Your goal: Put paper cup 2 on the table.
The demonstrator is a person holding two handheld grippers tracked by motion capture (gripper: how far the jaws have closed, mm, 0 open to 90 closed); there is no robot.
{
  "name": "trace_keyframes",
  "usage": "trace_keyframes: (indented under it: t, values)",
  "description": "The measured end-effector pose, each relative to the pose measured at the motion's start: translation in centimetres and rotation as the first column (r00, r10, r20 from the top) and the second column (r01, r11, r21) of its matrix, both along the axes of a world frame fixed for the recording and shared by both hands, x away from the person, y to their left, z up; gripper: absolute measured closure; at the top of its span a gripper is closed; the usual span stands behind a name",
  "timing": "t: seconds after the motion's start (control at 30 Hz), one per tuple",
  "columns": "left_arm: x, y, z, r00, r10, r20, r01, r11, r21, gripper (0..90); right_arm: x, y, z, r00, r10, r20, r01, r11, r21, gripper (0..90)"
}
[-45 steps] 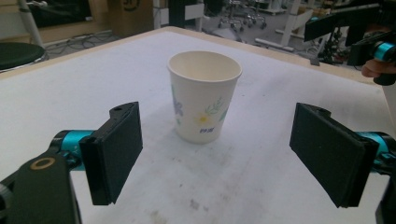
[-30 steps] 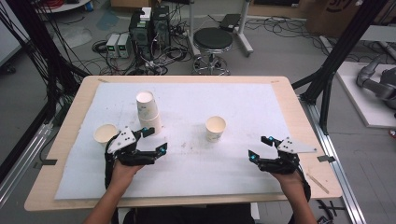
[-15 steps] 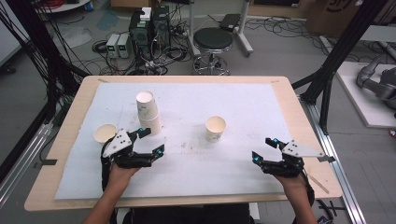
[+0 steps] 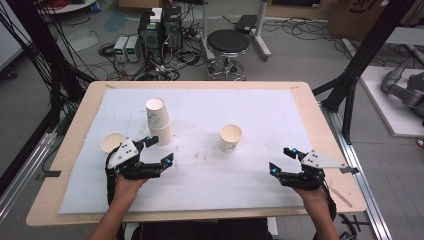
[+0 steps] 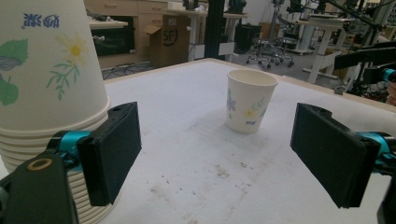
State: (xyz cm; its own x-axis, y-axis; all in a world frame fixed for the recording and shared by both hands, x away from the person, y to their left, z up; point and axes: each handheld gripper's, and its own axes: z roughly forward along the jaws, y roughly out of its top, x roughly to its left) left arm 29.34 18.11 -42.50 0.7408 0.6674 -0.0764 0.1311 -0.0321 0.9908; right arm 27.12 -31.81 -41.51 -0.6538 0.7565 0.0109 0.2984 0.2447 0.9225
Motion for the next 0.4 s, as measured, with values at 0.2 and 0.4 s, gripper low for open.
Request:
trace_keyframes:
  t: [0.2, 0.4]
  values:
    - [0.03, -0.11, -0.02, 1.0000, -0.001, -0.001, 0.001, 1.0000, 0.006, 16.6, 0.01, -0.07, -0.04, 1.0000, -0.001, -0.002, 0.001, 1.0000, 0.000, 22.7]
    - [0.09, -0.15, -0.04, 1.0000, 0.000, -0.002, 0.000, 1.0000, 0.003, 16.6, 0.02, -0.14, -0.01, 1.0000, -0.001, -0.003, 0.001, 1.0000, 0.005, 22.7]
